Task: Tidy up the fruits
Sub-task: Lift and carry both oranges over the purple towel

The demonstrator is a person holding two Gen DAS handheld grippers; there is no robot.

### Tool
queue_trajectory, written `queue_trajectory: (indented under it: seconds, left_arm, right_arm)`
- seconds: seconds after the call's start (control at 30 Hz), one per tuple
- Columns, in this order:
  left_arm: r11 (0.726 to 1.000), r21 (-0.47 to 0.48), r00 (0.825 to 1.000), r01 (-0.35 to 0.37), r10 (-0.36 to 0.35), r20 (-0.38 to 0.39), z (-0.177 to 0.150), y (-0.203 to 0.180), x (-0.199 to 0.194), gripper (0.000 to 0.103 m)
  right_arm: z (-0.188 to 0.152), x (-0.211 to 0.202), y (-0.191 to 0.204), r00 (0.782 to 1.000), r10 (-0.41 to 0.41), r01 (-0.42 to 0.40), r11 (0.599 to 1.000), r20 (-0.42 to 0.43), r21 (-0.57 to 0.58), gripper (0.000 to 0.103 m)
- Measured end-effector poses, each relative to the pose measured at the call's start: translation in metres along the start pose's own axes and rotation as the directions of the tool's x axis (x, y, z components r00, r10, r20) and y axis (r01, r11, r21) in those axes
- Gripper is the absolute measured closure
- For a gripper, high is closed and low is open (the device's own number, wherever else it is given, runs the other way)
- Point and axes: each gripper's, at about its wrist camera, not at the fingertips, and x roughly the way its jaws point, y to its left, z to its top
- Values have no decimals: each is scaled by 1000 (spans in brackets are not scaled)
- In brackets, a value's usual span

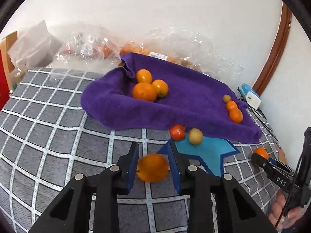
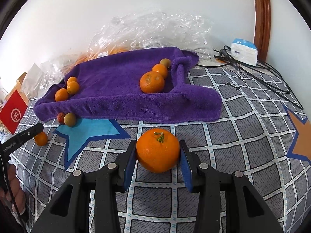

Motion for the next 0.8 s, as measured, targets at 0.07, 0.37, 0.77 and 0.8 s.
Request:
queue_trajectory:
  seconds: [0.07,0.37,0.77,0.8]
  left_arm:
    - [1000,11,1000,1,-1,-23,-2,-2,4,74]
    - [1000,28,997,8,-6,-77,-9,-7,4,67]
    - [1000,25,999,6,-5,-39,-9,-5,0,72]
    - [1000,20,1000,9,-9,-30,-8,-4,-1,72]
  right_arm:
    - [0,1,-1,1000,2,-2,1000,-4,6,61]
    - [0,2,-3,1000,10,-10,1000,-9,19,61]
    - [0,4,1,1000,1,-1,1000,-13,3,61]
    - [0,4,1,1000,0,0,1000,-13,2,61]
